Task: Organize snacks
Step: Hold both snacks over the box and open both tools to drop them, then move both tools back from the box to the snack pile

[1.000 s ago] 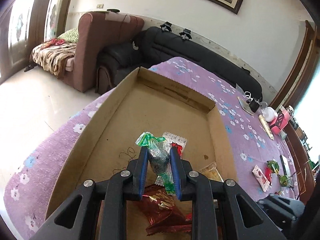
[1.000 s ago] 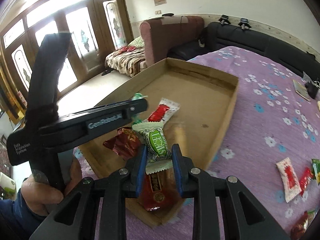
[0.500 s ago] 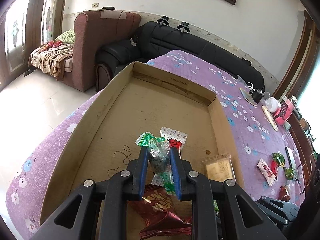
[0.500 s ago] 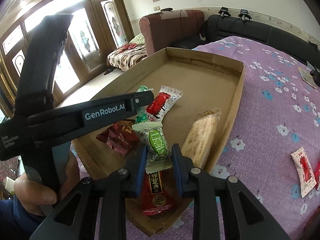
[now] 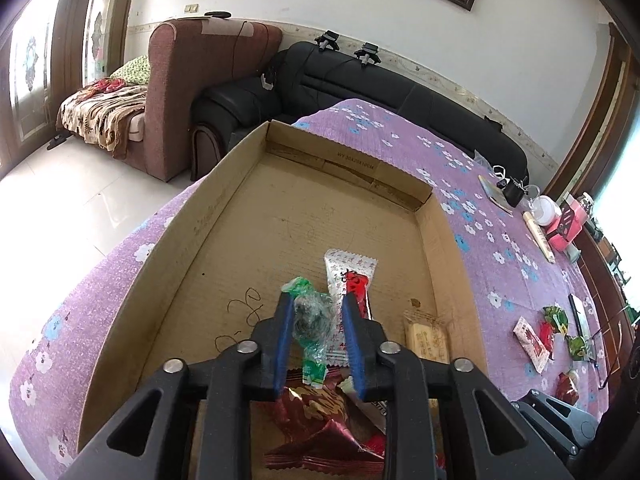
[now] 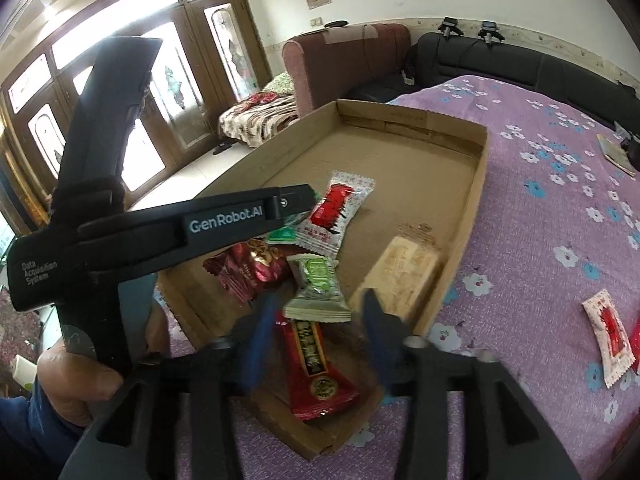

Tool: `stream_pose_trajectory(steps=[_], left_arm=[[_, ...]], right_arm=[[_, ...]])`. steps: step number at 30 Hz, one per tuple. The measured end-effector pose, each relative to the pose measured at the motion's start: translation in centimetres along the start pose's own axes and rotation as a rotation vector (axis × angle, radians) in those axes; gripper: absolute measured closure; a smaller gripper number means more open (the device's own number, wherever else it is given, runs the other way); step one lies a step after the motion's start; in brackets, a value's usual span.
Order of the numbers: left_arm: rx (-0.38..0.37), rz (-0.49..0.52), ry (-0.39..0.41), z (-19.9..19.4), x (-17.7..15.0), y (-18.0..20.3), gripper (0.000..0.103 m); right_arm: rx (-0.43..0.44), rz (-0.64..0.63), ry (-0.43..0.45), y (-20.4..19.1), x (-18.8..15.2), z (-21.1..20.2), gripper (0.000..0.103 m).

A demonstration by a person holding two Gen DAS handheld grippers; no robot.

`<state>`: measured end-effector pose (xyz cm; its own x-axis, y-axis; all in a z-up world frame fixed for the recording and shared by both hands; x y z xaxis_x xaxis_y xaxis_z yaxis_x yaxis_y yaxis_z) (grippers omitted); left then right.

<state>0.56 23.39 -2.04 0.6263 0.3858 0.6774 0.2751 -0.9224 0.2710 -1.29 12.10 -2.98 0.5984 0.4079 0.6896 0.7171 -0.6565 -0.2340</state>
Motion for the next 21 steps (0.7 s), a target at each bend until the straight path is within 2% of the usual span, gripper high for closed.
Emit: stream_pose_trajectory(steps=[2,5,13,18,21], left_arm=[[0.002,0.000,0.007,-0.2,0.0,0.1,0.064],[0.002,-0.002,0.020,-0.5,0.1,0.0,0.060],[-0.007,-0.016,0.034,-0.7,0.3,-0.2,0.060],[-0.012,-0.013,0.038,-0.7,0.3,-0.2,0.060],[-0.013,-0.012,0.040,-0.7,0.3,-0.1,0.060]], right_arm=[[0.004,0.004,0.003,0.0,0.1,0.0,0.051],[0.010,0.015,0.008,0.0,0.1,-0.2,0.051],[0.021,0.077,0.043,0.3,0.3,-0.6,0.048],[-0.062,0.089,0.040,0.6,0.3,-1.2,0.047],[-0.059,0.120,0.111,1.0,0.8,-2.8,0.040]])
Point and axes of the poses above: each gripper's, at about its wrist camera, not at the fingertips, and z roughly the way its jaws point, y to its right, x to its top, the point moved 7 cm from there along z, roughly the way its jaws point, and after that the axes turned 1 degree about z, right-handed, at the moved point
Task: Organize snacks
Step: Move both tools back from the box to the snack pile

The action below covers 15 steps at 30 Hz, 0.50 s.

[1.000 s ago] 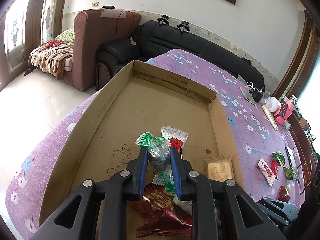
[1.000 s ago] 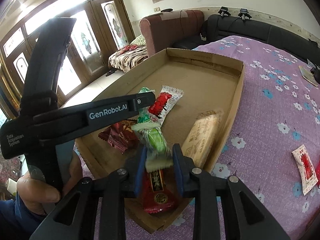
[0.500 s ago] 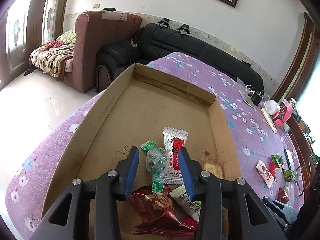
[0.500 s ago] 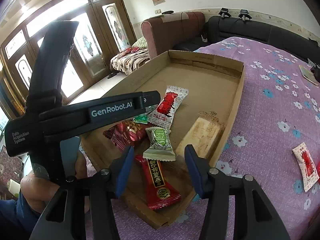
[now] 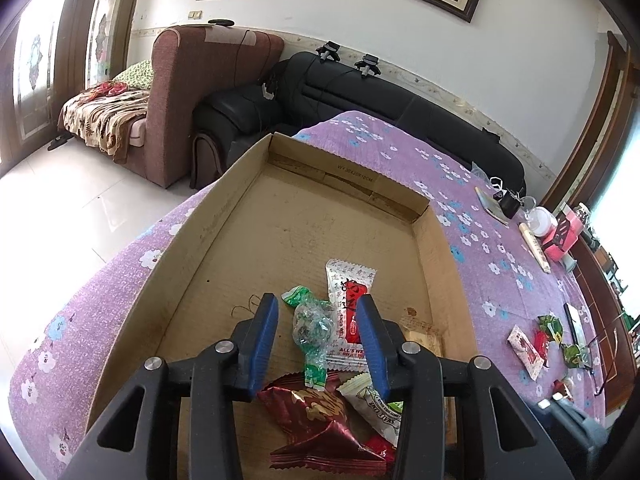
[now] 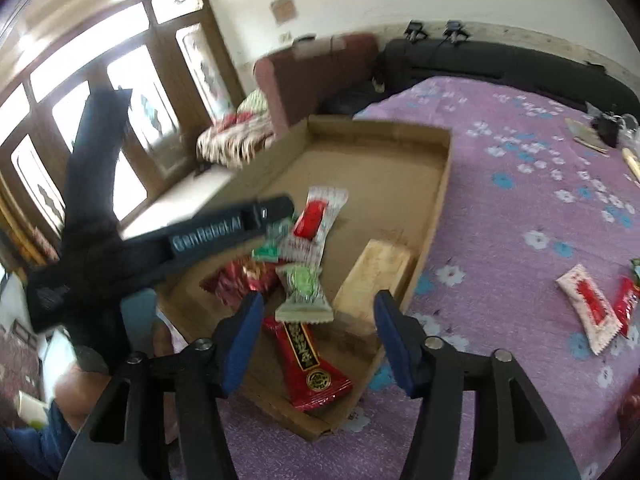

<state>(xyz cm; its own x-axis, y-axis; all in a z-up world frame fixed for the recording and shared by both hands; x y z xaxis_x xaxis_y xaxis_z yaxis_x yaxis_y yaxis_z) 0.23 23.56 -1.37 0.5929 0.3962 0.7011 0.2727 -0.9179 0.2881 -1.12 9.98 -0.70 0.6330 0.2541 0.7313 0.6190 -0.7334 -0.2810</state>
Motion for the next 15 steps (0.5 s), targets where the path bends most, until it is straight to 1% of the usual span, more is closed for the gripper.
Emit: stream_pose_trajectory(steps=[3,5,6,8,10,11,12,13,14,15], left_arm=[[0.005,0.004,0.003,-0.1,0.0,0.0,0.060],[0.009,0.009,0.004,-0.1,0.0,0.1,0.060],[0.012,0.012,0.006,-0.1,0.0,0.2,0.060],[0.016,0.016,0.008,-0.1,0.0,0.2,0.060],[0.020,0.019,0.010,-0.2,0.0,0.2,0.060],[0.022,0.020,0.011,-0.2,0.0,0.2,0.060],[0.023,0.022,0.011,-0.2,0.0,0.2,0.060],[0.025,0.023,0.012,-0.2,0.0,0.3,0.060],[0.027,0.024,0.015,-0.2,0.0,0.3,0.060],[0.028,0.025,0.015,-0.2,0.0,0.3,0.060]], right_arm=[[-0.049,0.032,0.045,1.3,0.9,-1.2,0.040],[-0.127,0.044,0.076,2.5,1.6,-2.0,0.040],[-0.180,0.046,0.107,3.1,2.0,-2.7,0.040],[-0.254,0.032,0.147,3.9,2.6,-3.5,0.040],[-0.370,-0.001,0.189,4.9,3.0,-4.2,0.040],[-0.387,-0.014,0.198,5.2,3.2,-4.4,0.040],[-0.391,-0.012,0.202,5.5,3.3,-4.5,0.040],[-0.412,-0.002,0.193,6.1,3.4,-4.6,0.040],[-0.431,-0.008,0.175,6.5,3.5,-4.5,0.039],[-0.438,-0.042,0.141,6.5,3.5,-4.2,0.039]])
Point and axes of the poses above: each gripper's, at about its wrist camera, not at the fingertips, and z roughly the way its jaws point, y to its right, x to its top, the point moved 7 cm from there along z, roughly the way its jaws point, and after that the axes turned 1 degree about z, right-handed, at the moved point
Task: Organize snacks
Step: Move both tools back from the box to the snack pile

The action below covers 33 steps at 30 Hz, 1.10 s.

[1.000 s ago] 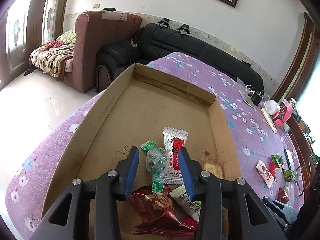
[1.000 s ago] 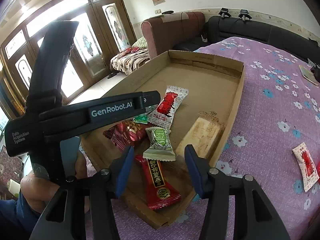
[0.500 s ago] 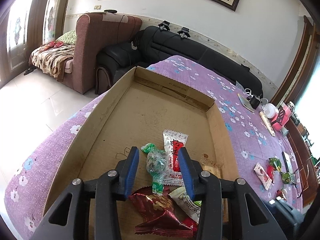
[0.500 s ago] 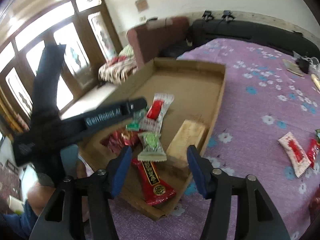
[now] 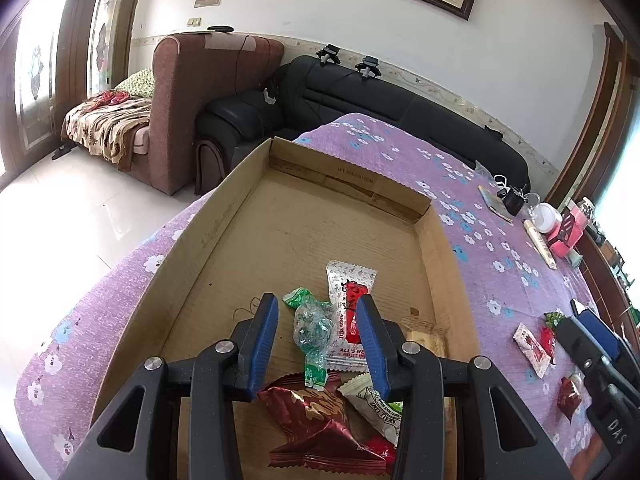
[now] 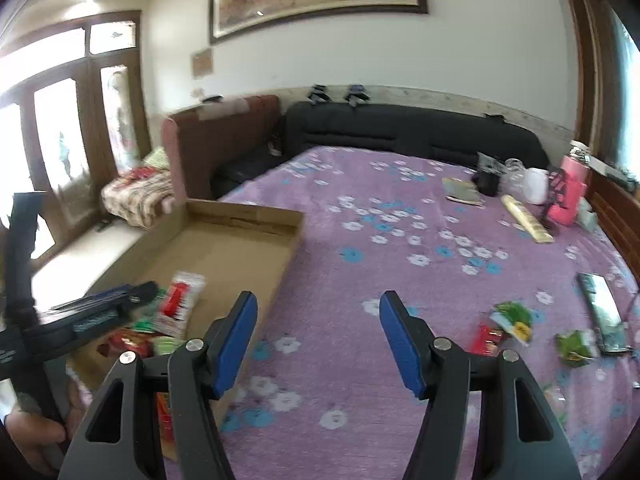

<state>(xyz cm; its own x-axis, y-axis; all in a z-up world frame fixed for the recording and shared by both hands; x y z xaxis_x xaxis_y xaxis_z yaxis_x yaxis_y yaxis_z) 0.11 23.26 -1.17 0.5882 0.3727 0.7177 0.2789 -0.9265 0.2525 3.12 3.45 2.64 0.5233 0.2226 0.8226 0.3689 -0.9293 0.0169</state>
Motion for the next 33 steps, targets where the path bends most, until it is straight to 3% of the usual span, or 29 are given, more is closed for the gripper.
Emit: stream_pose_trajectory(steps=[5,10,15,17,19,23,25,29,33], left_arm=[[0.001,0.005,0.002,0.0,0.0,0.1,0.060],[0.004,0.007,0.005,-0.2,0.0,0.0,0.060],[0.018,0.017,0.014,-0.4,-0.1,0.0,0.060],[0.026,0.024,0.028,-0.6,0.0,0.1,0.060],[0.030,0.034,0.031,-0.7,0.0,0.3,0.060],[0.031,0.048,0.045,-1.2,0.1,0.6,0.060],[0.032,0.070,0.034,-1.6,0.2,1.4,0.060],[-0.049,0.143,0.003,-3.1,0.4,5.7,0.060],[-0.181,0.220,-0.085,-3.4,-0.5,11.9,0.058]], right_arm=[[-0.027,-0.095,-0.002,0.0,-0.2,-0.7,0.038],[0.151,0.013,-0.029,0.8,-1.1,-1.1,0.038],[0.096,0.087,-0.068,4.2,-2.2,-0.4,0.039],[0.072,0.087,-0.073,5.8,-2.3,-0.7,0.043],[0.015,0.075,-0.063,8.3,-2.1,-1.3,0.051],[-0.041,0.172,-0.007,15.6,-1.8,-3.1,0.050],[-0.065,0.263,-0.021,19.6,-2.3,-3.7,0.049],[-0.080,0.343,-0.082,25.0,-4.3,-3.2,0.049],[-0.050,0.459,-0.132,27.7,-6.7,-1.5,0.049]])
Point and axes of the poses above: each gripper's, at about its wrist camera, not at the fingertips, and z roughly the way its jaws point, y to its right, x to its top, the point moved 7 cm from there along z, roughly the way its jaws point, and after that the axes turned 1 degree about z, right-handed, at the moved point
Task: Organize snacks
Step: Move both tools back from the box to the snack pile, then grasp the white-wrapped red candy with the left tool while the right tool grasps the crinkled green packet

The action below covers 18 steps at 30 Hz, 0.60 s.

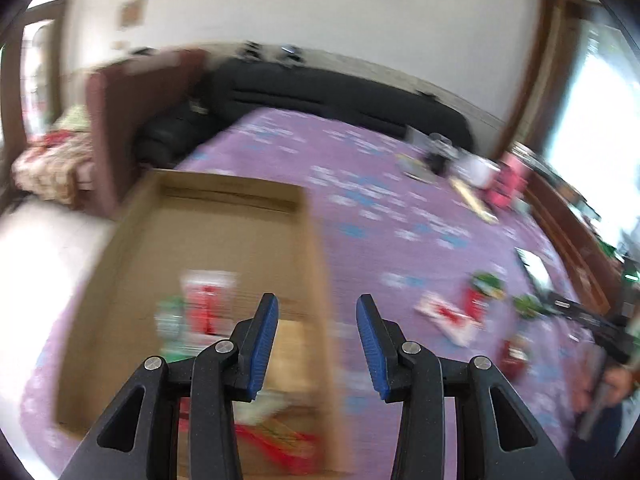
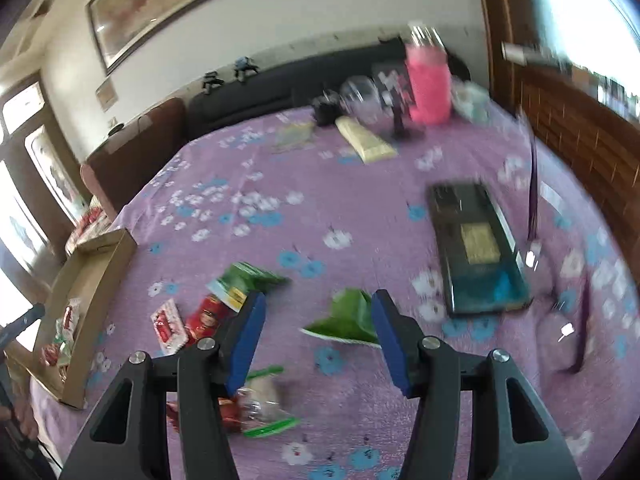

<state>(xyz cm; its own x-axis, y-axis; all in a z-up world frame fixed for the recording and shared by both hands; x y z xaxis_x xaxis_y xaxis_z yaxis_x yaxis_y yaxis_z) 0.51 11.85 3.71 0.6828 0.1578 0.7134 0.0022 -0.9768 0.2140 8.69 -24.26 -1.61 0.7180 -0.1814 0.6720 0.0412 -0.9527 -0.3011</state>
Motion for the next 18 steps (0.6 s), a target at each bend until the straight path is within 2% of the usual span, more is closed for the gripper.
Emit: stream_pose_trajectory(steps=[2,6,11,13,18], left_arm=[[-0.087,0.028,-0.071,1.6,-0.3,3.5,0.054],[-0.195,0.034,-0.208,5.6,-1.1,8.6,0.054],[-0.237,-0.038,-0.332,9.9,-2.1,10.8,0.054],[-0.238,-0.062,-0.349,11.0,-2.3,11.3,0.054],[-0.189,-0.068,-0.339,12.4,-1.7,12.0,0.055]], right_arm=[[-0.028,-0.004,-0.016,0.7,-0.1,0.3,0.052],[-0.046,-0.019,0.043,0.9,0.4,-0.6,0.053],[-0.023,0.023,0.039,1.0,0.4,-0.2,0.053],[-0.022,0.023,0.051,1.0,0.7,-0.4,0.053],[-0.015,0.020,0.056,0.9,0.7,-0.4,0.053]])
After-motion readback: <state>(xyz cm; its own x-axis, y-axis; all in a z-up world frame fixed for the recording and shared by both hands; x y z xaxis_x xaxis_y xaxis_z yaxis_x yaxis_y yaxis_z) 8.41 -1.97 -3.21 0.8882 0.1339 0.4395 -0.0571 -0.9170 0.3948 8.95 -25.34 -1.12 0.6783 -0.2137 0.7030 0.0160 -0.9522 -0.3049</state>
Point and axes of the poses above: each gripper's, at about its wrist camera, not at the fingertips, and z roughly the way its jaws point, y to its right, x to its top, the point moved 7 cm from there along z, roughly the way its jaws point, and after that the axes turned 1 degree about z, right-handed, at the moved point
